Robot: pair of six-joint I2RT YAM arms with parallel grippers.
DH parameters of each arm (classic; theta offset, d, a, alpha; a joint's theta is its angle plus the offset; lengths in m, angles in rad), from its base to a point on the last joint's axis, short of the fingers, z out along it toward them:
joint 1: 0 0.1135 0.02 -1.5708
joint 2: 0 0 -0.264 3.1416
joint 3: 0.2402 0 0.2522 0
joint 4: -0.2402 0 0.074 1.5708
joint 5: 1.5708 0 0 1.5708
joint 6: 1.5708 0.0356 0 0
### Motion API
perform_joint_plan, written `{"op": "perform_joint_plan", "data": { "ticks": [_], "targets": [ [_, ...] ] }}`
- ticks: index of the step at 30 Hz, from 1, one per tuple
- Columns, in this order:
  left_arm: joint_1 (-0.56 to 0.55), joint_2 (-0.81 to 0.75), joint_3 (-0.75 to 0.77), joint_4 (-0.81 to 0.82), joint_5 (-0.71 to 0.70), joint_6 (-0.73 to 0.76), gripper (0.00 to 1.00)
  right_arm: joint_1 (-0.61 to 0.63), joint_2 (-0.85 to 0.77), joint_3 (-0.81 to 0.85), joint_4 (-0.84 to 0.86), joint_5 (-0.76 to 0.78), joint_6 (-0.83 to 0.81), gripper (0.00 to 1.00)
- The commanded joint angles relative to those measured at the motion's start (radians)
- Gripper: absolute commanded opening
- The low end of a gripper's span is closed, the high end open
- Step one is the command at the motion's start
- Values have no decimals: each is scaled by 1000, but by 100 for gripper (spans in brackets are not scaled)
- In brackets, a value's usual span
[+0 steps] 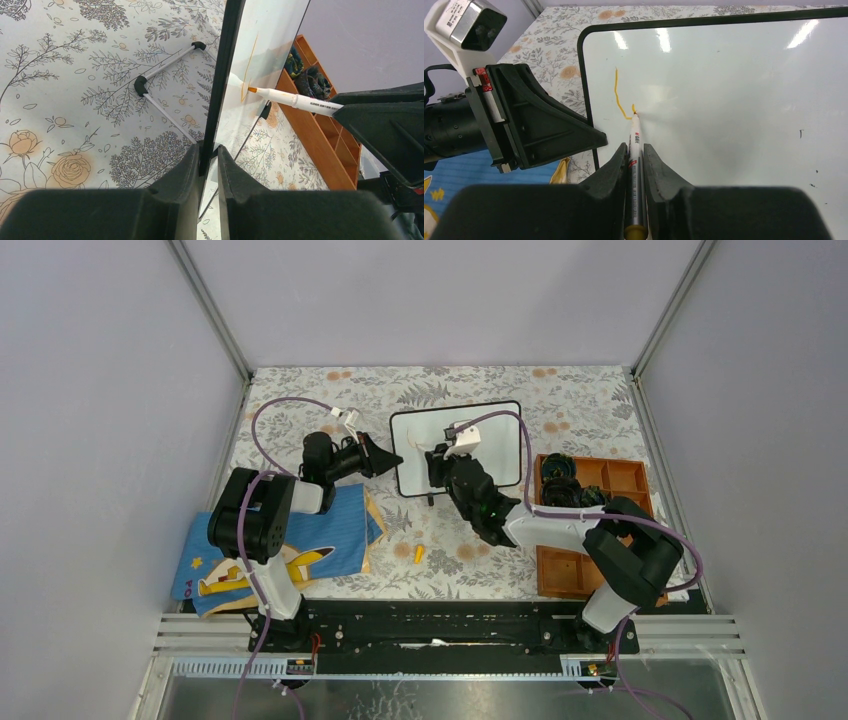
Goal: Write a sentence on the whiteboard
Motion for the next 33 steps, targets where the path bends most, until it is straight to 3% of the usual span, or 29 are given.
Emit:
{"op": "perform_joint_plan", "data": {
  "ticks": [1,33],
  "targets": [
    [-9,1,-8,0,-11,16,12,-13,-30,-14,-33,63,-1,0],
    [-14,1,-7,-11,-11,26,8,-22,-27,47,-11,90,-34,0]
  ]
}}
